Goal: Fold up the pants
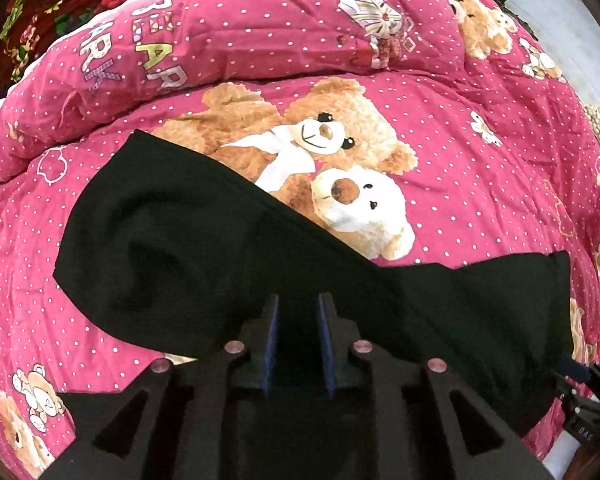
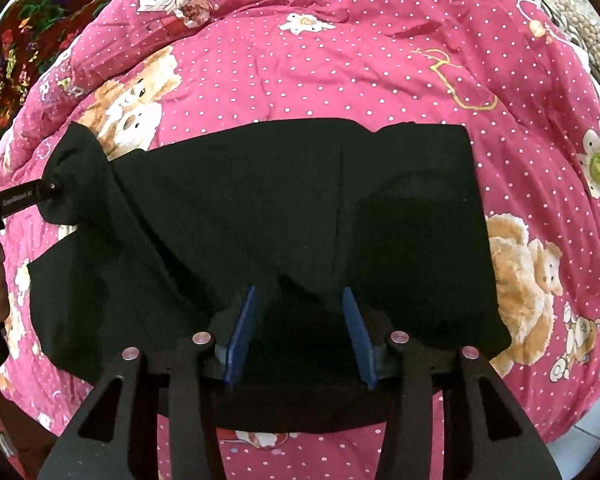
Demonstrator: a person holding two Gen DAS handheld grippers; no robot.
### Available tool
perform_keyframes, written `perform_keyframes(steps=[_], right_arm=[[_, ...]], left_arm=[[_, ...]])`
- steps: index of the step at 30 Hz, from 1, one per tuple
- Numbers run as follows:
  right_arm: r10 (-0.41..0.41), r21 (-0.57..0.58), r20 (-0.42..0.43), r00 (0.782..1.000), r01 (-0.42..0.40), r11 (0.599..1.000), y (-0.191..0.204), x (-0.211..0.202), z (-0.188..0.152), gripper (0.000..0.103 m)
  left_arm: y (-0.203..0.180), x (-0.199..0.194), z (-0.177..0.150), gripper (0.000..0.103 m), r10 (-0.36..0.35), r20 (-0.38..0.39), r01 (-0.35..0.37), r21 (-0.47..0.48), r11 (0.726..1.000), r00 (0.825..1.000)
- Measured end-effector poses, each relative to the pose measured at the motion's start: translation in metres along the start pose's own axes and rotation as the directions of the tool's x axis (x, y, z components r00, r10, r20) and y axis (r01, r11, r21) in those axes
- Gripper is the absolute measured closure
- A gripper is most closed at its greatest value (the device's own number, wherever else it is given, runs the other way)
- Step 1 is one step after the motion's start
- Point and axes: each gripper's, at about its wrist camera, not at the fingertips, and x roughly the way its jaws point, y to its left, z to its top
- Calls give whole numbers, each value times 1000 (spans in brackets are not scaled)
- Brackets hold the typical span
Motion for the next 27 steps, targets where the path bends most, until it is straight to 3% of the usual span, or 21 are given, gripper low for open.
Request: perform_keyframes(steps=[16, 22, 26, 27], right_arm=[[-13, 110, 1, 1000, 13, 994, -27, 14, -9, 54], [-28, 145, 27, 999, 24, 989, -32, 15, -5, 54], [-35, 201, 59, 998, 22, 979, -41, 9, -8, 54], [-36, 217, 63, 997, 21, 976, -44, 8, -10, 54]], left_arm=[[39, 34, 46, 56, 26, 19, -22, -177, 984, 999], [52, 59, 66, 52, 128, -6, -124, -304, 945, 992], [37, 76, 71, 51, 204, -17, -202, -239, 950, 979], [32, 79, 70, 59, 219, -10, -216, -217, 952, 976]])
